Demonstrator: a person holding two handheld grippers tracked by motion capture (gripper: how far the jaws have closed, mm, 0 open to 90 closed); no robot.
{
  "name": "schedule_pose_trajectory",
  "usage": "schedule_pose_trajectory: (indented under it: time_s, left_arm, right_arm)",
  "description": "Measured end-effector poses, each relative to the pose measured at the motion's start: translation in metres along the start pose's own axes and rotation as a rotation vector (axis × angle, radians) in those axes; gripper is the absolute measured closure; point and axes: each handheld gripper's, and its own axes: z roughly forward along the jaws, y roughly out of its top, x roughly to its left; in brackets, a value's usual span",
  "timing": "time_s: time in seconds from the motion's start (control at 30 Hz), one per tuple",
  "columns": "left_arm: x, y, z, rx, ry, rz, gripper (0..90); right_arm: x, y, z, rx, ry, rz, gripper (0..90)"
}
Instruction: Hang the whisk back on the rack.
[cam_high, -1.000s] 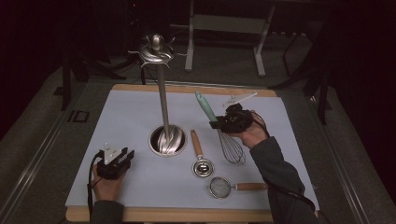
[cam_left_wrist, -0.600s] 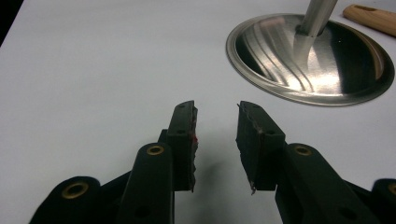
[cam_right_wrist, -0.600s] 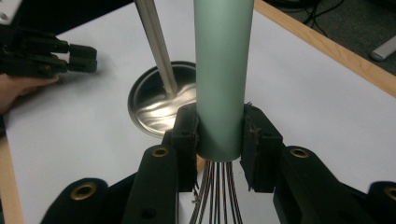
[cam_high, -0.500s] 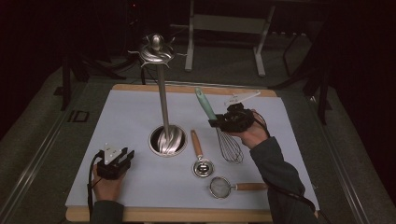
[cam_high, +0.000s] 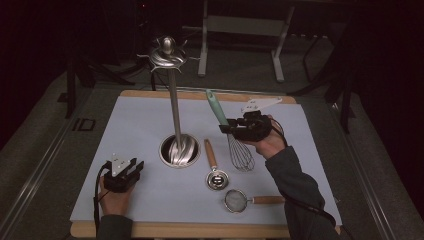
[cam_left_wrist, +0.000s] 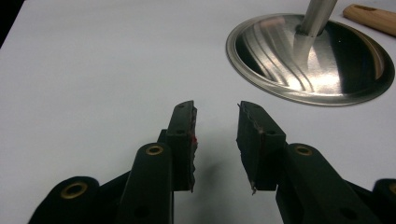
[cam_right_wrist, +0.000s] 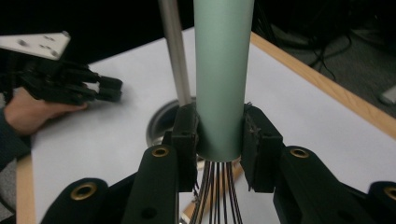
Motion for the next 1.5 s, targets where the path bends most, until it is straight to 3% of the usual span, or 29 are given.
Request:
schedule_pose_trajectory:
  time_s: [0.4, 1.0, 1.27, 1.5]
  left_arm:
    - [0.0, 0.0, 0.0, 0.001, -0.001, 0.0, 67.1]
    - [0.0, 0.0, 0.0, -0.001, -0.002, 0.0, 67.0]
    - [0.0, 0.0, 0.0, -0.001, 0.0, 0.001, 67.0]
    - [0.0, 0.0, 0.0, -0.001, -0.001, 0.0, 67.0]
  right_arm:
    - [0.01, 0.012, -0.002, -0.082, 0.039, -0.064, 69.4]
    - [0.026, 0.041, -0.009, -0.181, 0.078, -0.117, 69.4]
    - [0.034, 0.055, -0.016, -0.252, 0.103, -0.132, 69.4]
    - [0.043, 0.063, -0.011, -0.263, 0.126, -0.152, 69.3]
